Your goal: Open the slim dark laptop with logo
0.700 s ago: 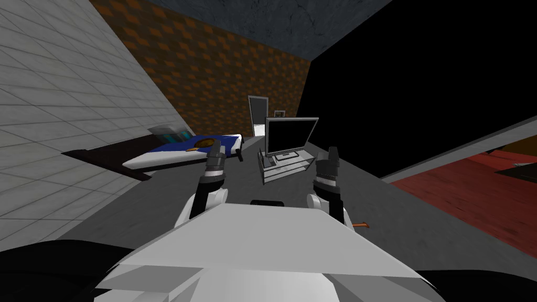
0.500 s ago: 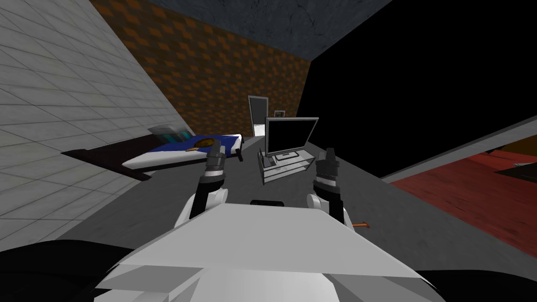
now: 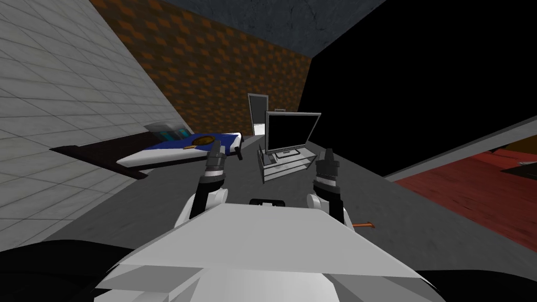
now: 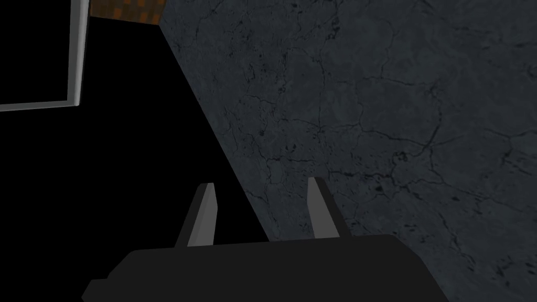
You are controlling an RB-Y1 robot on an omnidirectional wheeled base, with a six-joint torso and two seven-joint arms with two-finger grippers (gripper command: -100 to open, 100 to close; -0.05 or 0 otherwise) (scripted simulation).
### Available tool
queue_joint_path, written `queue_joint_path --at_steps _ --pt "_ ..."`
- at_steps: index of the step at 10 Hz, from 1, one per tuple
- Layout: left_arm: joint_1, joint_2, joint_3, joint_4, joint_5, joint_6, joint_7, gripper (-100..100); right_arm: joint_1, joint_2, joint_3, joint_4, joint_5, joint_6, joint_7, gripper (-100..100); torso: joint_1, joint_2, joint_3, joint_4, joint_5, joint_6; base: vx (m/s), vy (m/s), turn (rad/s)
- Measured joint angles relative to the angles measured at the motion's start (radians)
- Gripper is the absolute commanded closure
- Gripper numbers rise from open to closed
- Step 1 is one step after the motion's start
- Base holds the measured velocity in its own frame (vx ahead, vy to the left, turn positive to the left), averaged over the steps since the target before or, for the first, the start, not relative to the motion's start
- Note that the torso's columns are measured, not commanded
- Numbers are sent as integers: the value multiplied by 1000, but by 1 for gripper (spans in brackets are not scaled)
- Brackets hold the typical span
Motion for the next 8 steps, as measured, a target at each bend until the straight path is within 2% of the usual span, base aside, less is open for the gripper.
queue_joint_path --at_steps 2,3,5,8 --pt "0 0 0 0 0 0 0 0 0 0 0 0 0 0 0 0 0 148 -295 148 0 0 0 0 0" --pt "0 0 0 0 0 0 0 -100 0 0 0 0 0 0 0 0 0 221 -443 221 0 0 34 -19 -13" --pt "-12 43 2 22 -3 12 -2 -100 0 0 0 0 0 0 0 0 -1 263 -533 264 0 0 58 -37 -20" --pt "-27 87 4 87 -12 26 -11 -100 0 0 0 0 0 0 0 0 -1 268 -537 268 0 0 76 -58 -21"
